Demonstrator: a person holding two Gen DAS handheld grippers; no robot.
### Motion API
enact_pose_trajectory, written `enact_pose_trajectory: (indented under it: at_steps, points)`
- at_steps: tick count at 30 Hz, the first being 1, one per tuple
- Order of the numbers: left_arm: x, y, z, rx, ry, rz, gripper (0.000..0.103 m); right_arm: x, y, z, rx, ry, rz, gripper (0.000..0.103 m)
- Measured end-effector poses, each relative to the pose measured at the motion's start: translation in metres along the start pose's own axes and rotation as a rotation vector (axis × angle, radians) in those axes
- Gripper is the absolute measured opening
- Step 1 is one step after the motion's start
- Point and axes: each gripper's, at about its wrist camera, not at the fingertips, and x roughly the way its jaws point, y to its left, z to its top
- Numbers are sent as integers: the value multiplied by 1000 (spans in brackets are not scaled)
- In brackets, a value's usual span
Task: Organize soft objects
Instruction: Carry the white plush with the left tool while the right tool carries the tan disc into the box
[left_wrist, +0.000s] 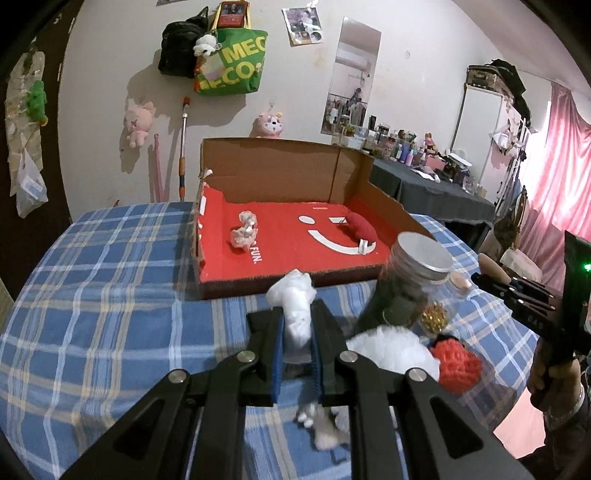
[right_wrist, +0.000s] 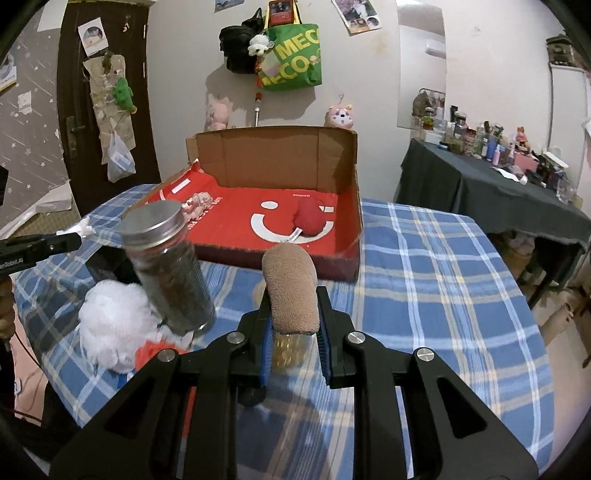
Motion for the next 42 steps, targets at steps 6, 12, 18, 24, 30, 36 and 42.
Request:
enact_pose_trajectory:
  at_steps: [6, 12, 18, 24, 30, 36, 42]
  points:
    - [23, 1, 19, 4, 39, -29, 14, 22, -7, 17, -4, 30, 45, 19]
    - [48, 4, 35, 18, 100, -53, 14, 45, -13, 31, -11, 77, 93, 19]
    - [78, 9, 51, 53, 173, -52, 14, 80, -10, 52, -70, 164, 118, 19]
    - [115, 18, 63, 88, 273, -24, 14, 125, -4, 70, -123, 303, 121, 19]
    - [144, 23, 77, 123, 345, 16, 14, 162, -3, 81, -156, 431, 106, 19]
    - [169, 27, 80, 128, 420, 24, 15, 186, -4, 85, -181, 499, 53, 19]
    - [184, 29, 77, 135, 451, 46, 15, 202, -3, 84, -198, 534, 30, 19]
